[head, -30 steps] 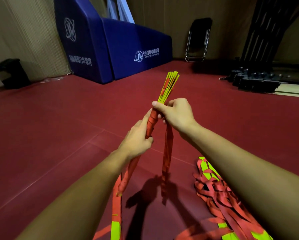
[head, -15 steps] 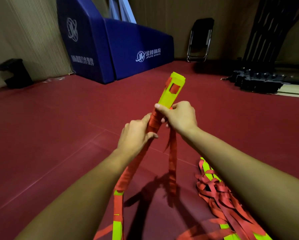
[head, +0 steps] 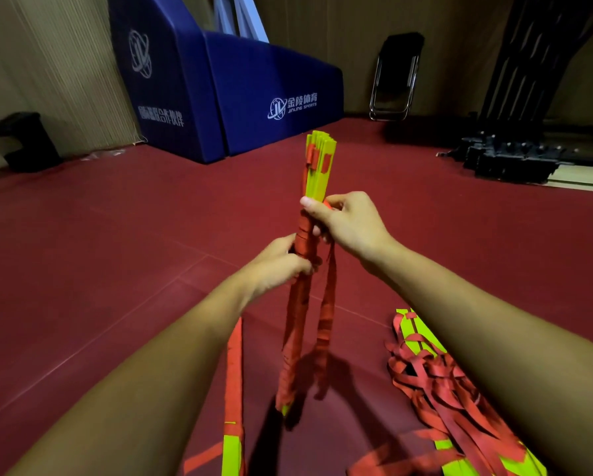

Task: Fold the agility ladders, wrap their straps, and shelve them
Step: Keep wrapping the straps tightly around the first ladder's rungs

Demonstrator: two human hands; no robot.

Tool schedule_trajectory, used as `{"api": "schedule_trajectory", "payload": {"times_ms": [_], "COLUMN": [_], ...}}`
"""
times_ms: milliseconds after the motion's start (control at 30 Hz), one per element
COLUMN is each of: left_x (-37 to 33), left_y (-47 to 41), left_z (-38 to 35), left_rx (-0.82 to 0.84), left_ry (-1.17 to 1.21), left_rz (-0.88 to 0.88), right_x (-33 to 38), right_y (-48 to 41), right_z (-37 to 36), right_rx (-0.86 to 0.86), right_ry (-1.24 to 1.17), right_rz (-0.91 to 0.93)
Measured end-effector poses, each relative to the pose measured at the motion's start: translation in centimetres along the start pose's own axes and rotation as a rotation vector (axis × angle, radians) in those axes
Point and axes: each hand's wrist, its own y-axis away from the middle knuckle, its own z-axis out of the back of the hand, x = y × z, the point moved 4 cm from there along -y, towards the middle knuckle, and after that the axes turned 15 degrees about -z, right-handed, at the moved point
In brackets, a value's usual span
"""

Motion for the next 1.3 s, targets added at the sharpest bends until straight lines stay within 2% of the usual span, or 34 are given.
{"api": "schedule_trajectory", "payload": {"times_ms": [100,167,300,467,700,800,967,1133,1200,1300], "left_x": [0.6,0.7,1.7,2.1,1.2,0.9,0.7,1.6,2.3,2.7], "left_y": [0.4,0.6,0.2,-0.1,0.2,0.5,0.5,0.3,-0.1,-0.2], "left_z": [0.0,0.1,1.2,2.4,2.1,1.9,1.2,1.2,1.3,1.3], "left_rx": [0.055,0.047,-0.037,-0.172,-0.234,-0.237,-0.177,-0.004,-0.011,-0.059], "left_ry": [0.143,0.121,-0.034,-0.376,-0.743,-0.79,-0.764,-0.393,-0.324,-0.309], "left_rz": [0.053,0.023,-0.058,-0.08,-0.157,-0.163,-0.189,-0.136,-0.145,-0.176], "right_x": [-0.2,-0.5,-1.3,-1.2,-0.8,-0.5,-0.2,0.0,0.0,-0.2], "right_y": [-0.3,-0.6,-1.4,-1.1,-0.4,-0.2,0.2,0.3,0.3,-0.3], "right_z": [0.2,0.5,1.0,0.8,0.3,0.2,0.6,0.6,0.5,0.6], "right_rx": [0.029,0.026,-0.019,0.011,0.024,-0.013,-0.079,0.047,0.09,0.091], "right_ry": [-0.054,-0.078,-0.076,-0.094,-0.119,-0.067,-0.022,-0.15,-0.214,-0.147], "right_rz": [-0.025,-0.051,-0.097,-0.102,-0.101,-0.113,-0.147,-0.141,-0.145,-0.127]}}
